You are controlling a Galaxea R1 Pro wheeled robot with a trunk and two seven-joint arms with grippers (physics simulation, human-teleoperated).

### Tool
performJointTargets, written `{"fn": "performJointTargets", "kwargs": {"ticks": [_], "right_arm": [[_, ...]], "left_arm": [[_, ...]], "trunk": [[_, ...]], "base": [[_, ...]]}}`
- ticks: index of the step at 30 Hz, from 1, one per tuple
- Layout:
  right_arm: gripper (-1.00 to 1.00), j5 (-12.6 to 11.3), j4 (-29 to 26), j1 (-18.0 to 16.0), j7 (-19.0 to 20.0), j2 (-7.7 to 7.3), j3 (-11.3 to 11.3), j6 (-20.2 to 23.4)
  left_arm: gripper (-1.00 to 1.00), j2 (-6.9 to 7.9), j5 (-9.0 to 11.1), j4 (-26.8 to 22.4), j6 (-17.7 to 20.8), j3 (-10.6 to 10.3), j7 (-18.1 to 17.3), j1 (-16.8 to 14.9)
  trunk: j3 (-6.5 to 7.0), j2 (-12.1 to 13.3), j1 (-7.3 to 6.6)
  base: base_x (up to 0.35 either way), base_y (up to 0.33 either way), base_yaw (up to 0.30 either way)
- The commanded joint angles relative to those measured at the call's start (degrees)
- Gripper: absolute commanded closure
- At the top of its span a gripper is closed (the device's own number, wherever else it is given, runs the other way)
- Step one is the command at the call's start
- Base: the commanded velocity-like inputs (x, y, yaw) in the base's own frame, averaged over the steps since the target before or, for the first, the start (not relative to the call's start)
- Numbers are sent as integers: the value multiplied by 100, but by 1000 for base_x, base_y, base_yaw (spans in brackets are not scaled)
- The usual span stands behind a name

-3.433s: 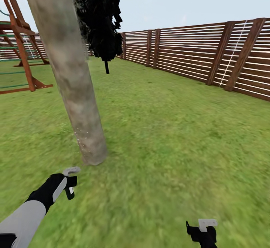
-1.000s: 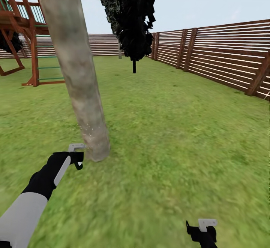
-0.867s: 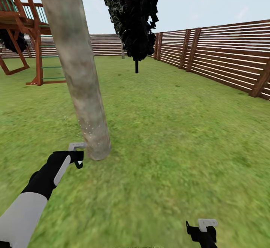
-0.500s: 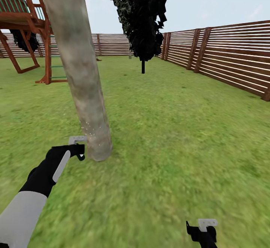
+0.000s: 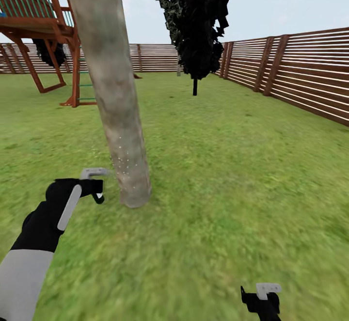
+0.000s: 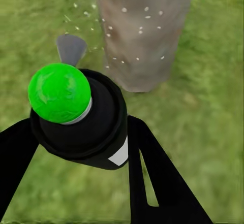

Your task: In the garden, pick up the pesticide atomizer on the floor and spray pesticide onto both trees until each tree trunk is fully covered.

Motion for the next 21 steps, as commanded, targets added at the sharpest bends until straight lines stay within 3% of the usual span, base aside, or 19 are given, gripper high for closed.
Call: {"fn": "performJointTargets", "kwargs": {"ticks": [1, 6, 11, 12, 15, 21], "right_arm": [[-100, 61, 7, -3, -26, 0, -30, -14], [-100, 61, 7, -3, -26, -2, -30, -10], [-100, 61, 7, -3, -26, -8, -30, -8], [-100, 61, 7, -3, -26, -8, -30, -8], [-100, 63, 7, -3, -26, -8, -30, -8], [-100, 61, 7, -3, -26, -8, -30, -8]], "left_arm": [[100, 3, 51, -2, 22, -14, 70, 1], [100, -25, 37, 139, 15, -32, 108, 13], [100, -41, 37, 1275, -160, -42, 135, 13], [100, -58, 52, 1850, -603, -43, 130, 13], [100, -91, 62, 2791, -1341, -50, 120, 13], [100, -89, 52, 2928, -1469, -43, 125, 13]], "trunk": [[-5, -2, -1], [-5, -2, -1], [-5, -2, -1], [-5, -2, -1], [-5, -2, -1], [-5, -2, -1]], "base": [[0, -265, 238], [0, -271, 30], [0, -273, 0], [0, -273, 0], [0, -273, 0], [0, -273, 0]]}}
